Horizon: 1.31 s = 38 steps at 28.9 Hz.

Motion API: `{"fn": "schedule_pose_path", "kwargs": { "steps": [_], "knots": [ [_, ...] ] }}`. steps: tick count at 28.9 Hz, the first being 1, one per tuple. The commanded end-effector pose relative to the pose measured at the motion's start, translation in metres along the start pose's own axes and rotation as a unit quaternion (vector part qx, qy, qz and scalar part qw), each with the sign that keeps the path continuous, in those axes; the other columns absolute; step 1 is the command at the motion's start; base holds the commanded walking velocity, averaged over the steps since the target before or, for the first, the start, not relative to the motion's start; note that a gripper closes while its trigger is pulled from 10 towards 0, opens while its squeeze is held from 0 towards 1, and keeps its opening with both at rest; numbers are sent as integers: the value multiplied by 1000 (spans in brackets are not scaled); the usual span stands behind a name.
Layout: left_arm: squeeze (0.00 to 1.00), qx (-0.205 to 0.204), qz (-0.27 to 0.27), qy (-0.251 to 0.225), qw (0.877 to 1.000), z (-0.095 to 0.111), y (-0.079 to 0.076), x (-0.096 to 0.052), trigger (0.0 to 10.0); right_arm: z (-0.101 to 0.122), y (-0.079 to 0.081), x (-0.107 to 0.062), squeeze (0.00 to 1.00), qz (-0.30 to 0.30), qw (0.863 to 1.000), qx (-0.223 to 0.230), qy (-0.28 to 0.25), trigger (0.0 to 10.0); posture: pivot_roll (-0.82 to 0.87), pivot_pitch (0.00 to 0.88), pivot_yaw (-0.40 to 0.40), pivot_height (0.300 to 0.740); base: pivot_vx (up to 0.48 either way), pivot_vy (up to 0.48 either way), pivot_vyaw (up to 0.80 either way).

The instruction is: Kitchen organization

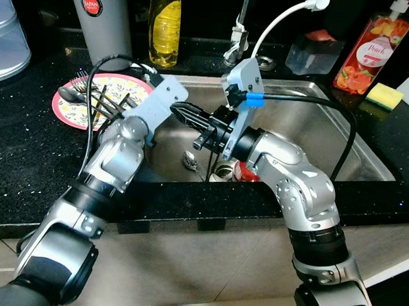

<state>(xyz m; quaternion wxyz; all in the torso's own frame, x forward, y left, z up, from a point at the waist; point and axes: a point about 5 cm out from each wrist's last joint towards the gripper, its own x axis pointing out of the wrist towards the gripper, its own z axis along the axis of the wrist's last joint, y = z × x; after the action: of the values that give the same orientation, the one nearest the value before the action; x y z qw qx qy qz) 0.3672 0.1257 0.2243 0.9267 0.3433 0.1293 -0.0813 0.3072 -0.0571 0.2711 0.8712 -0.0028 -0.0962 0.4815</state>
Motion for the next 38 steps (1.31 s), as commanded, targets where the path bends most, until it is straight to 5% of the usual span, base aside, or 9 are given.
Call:
{"fn": "schedule_pose_path", "kwargs": {
  "steps": [1,5,7,10,15,19,24,31,38],
  "knots": [
    [0,-23,-8,-18,1000,7,-3,-3,10000,2,-3,-1,0,-5,1000,-2,-5,10000,102,51,-48,740,0,0,0],
    [0,-73,12,-149,986,41,10,-13,10000,2,-4,-1,0,-7,1000,-3,-6,10000,100,51,-49,740,0,0,0],
    [0,-198,13,-206,958,58,32,-24,10000,3,-4,-1,0,-11,1000,-4,-7,10000,100,51,-49,740,0,0,0],
    [0,-266,30,-214,939,57,53,-27,10000,3,-6,-2,0,-25,1000,-8,-11,10000,96,46,-43,740,0,0,0],
    [0,-304,88,-153,936,36,79,-23,10000,4,-13,-5,0,-60,998,-12,-18,10000,92,43,-36,740,0,0,0],
    [0,-399,189,-1,897,-21,105,-23,10000,5,-24,-9,0,-113,993,-6,-27,10000,89,43,-31,740,0,0,0],
    [0,-429,210,22,878,-33,99,-34,10000,4,-26,-10,0,-120,992,-3,-27,10000,90,42,-33,740,0,0,0],
    [0,-576,158,29,801,-38,87,-33,10000,3,-26,-6,0,-116,993,0,-24,10000,100,40,-50,740,0,0,0],
    [0,-635,141,5,760,-47,95,-25,10000,3,-27,-4,0,-116,993,-1,-25,10000,95,39,-54,740,0,0,0]
  ]
}}
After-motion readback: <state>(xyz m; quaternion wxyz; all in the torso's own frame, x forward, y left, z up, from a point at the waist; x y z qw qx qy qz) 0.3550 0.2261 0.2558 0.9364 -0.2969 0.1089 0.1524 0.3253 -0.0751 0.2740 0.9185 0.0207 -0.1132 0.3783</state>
